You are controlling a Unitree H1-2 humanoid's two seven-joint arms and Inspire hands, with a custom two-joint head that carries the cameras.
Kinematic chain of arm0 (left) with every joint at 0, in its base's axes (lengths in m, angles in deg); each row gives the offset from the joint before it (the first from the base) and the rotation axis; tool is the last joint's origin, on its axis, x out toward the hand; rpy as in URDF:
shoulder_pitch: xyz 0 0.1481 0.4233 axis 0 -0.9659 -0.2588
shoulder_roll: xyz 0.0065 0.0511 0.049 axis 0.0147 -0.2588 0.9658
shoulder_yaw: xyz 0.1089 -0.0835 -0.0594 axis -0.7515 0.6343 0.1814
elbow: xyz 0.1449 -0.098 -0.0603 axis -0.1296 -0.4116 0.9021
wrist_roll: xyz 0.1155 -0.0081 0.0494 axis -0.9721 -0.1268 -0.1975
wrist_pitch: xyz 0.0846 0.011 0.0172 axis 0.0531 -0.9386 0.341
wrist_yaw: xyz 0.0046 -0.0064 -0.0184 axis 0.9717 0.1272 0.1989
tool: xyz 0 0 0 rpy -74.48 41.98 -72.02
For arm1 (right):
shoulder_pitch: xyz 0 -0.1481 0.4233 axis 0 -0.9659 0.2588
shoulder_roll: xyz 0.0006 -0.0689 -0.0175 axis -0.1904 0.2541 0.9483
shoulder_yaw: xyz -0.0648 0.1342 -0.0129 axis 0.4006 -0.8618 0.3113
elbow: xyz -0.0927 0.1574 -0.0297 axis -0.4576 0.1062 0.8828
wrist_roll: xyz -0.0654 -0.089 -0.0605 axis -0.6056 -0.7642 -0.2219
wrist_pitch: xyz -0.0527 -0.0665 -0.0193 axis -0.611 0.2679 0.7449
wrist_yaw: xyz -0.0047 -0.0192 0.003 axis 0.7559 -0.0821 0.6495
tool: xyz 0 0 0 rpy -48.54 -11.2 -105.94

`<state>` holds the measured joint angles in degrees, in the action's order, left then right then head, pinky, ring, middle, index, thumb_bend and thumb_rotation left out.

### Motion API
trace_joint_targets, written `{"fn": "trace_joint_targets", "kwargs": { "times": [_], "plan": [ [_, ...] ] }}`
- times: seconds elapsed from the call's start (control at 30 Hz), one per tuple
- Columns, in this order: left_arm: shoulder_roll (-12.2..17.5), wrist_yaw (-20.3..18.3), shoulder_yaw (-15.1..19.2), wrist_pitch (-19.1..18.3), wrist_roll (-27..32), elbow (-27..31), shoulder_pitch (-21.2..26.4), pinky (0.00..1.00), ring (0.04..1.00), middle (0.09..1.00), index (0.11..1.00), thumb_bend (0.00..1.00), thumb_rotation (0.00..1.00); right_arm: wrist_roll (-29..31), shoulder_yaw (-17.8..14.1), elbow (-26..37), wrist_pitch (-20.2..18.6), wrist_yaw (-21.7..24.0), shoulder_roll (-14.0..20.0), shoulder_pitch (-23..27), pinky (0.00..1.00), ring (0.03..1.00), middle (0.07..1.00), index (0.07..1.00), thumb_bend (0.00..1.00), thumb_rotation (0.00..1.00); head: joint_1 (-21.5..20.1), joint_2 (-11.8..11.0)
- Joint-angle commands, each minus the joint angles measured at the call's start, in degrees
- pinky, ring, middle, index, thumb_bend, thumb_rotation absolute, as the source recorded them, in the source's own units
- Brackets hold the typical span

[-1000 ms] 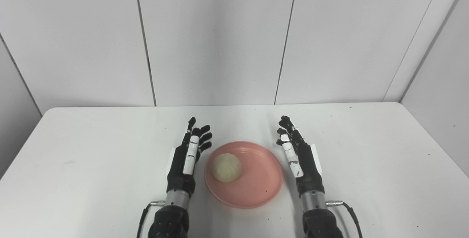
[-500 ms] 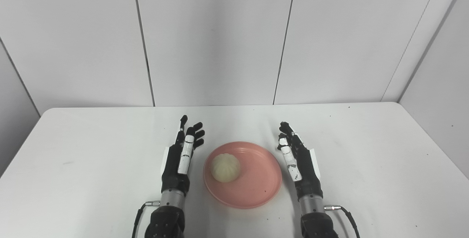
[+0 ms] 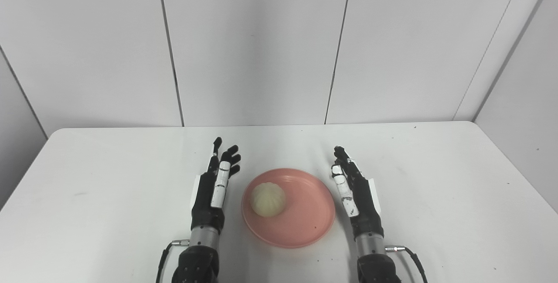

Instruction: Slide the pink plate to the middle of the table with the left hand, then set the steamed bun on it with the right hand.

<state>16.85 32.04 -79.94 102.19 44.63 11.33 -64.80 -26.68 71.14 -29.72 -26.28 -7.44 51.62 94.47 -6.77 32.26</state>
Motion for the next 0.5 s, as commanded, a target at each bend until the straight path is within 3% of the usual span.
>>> {"fn": "trace_joint_targets", "kwargs": {
  "times": [0.0, 0.47],
  "plan": [
    [0.3, 0.8, -0.1, 0.9, -1.2, -0.2, -1.3, 0.86, 0.898, 0.918, 0.991, 0.65, 0.91, 0.2, 0.1, 0.0, 1.8, -0.1, 0.0, 0.1, 0.79, 0.883, 0.881, 0.868, 0.64, 1.0, -0.1, 0.0],
    [0.4, 1.2, 0.0, -0.3, -1.7, 0.3, -1.0, 0.86, 0.913, 0.919, 0.985, 0.62, 0.93, 4.1, -1.3, -0.6, 1.3, -0.3, -1.6, -0.2, 0.78, 0.838, 0.855, 0.865, 0.62, 1.0, -0.1, 0.0]
  ]
}}
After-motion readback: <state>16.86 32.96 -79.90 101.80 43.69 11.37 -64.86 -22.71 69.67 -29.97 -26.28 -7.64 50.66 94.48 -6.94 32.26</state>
